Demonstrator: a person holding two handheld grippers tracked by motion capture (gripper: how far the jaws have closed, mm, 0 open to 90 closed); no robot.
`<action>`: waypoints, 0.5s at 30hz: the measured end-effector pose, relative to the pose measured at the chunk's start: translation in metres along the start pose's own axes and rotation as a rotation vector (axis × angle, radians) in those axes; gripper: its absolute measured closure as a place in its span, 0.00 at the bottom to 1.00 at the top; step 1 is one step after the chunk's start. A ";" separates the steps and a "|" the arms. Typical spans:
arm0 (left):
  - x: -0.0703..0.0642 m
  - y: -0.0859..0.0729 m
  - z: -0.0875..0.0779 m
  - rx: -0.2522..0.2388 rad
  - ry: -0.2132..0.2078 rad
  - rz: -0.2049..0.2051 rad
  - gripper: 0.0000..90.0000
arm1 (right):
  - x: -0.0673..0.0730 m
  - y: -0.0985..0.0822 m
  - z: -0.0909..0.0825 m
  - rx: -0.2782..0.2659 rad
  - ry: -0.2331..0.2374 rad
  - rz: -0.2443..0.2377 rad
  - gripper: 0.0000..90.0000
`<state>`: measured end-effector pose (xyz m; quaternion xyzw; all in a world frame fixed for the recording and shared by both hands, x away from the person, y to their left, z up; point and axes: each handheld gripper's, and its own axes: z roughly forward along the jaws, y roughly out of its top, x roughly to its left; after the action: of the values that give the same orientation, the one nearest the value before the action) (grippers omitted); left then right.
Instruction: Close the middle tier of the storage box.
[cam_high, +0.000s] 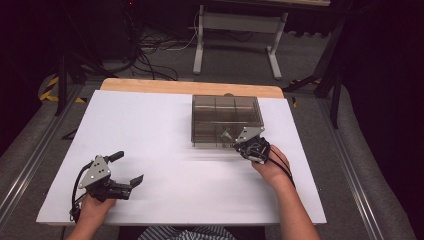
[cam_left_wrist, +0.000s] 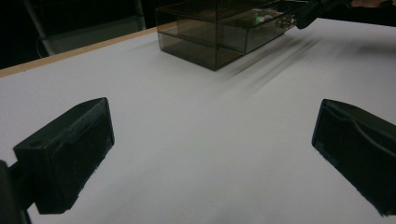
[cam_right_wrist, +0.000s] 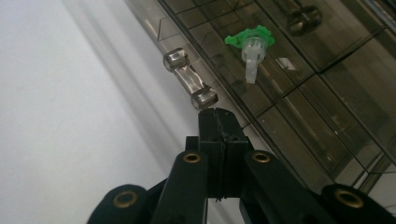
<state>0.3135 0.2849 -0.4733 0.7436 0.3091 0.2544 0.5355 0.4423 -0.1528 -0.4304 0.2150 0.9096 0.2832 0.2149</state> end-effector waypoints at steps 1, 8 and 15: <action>0.000 0.000 0.000 0.000 0.000 0.000 0.00 | -0.001 0.000 0.001 -0.005 -0.008 0.005 1.00; 0.000 0.000 0.000 0.000 0.000 0.000 0.00 | -0.002 0.001 0.006 -0.027 -0.045 0.026 1.00; 0.000 0.000 0.000 0.001 0.002 0.005 0.00 | -0.005 0.001 0.011 -0.058 -0.082 0.043 1.00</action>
<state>0.3136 0.2851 -0.4732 0.7445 0.3080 0.2563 0.5340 0.4526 -0.1496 -0.4365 0.2398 0.8867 0.3048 0.2518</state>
